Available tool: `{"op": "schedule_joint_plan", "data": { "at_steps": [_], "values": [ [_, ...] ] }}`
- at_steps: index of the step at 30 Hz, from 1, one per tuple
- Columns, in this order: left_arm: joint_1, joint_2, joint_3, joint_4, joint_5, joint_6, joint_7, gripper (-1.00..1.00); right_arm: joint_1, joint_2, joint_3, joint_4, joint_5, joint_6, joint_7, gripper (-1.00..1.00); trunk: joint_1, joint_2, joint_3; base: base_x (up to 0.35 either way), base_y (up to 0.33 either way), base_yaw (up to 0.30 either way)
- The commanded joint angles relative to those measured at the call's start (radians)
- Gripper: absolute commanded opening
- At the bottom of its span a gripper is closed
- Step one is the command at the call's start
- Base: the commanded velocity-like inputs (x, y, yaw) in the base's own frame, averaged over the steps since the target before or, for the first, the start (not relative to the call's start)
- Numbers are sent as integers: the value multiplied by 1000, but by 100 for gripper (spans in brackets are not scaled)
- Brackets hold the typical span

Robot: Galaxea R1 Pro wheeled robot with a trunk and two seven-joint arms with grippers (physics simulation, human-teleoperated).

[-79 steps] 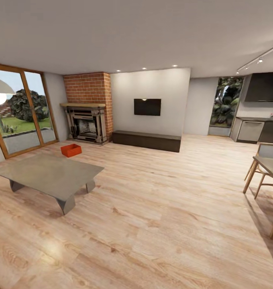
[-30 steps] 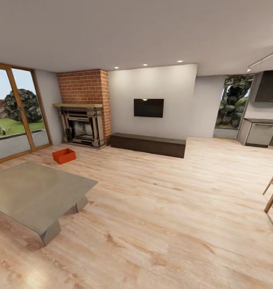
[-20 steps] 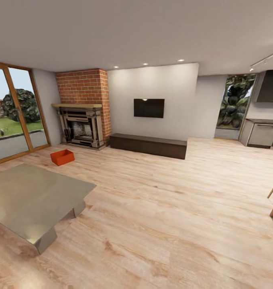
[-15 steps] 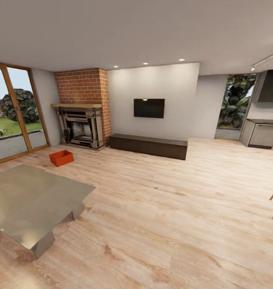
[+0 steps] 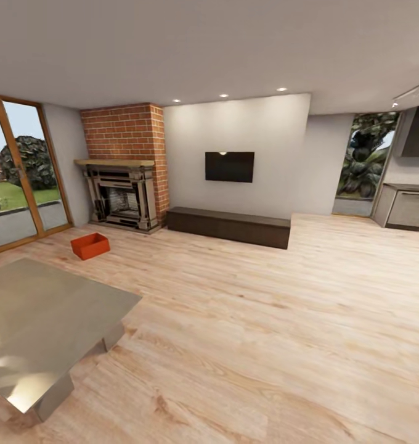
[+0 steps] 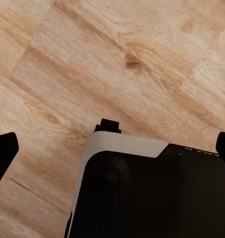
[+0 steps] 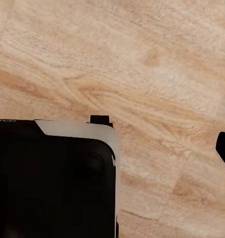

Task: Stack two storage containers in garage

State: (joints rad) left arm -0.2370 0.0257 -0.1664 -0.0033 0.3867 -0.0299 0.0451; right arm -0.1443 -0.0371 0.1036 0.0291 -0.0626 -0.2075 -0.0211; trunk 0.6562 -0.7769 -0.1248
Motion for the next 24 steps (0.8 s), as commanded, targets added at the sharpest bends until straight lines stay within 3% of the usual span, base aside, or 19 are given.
{"op": "schedule_joint_plan", "data": {
  "at_steps": [1,24],
  "values": [
    [-1,0,-9,0,8,-2,2,100,-1,0,8,3,-6,-6,-2,100,1,-1,-2,323,0,0],
    [0,0,-9,0,7,-2,2,100,-1,0,8,3,-6,-7,-2,100,1,-1,-2,323,0,0]
  ]
}}
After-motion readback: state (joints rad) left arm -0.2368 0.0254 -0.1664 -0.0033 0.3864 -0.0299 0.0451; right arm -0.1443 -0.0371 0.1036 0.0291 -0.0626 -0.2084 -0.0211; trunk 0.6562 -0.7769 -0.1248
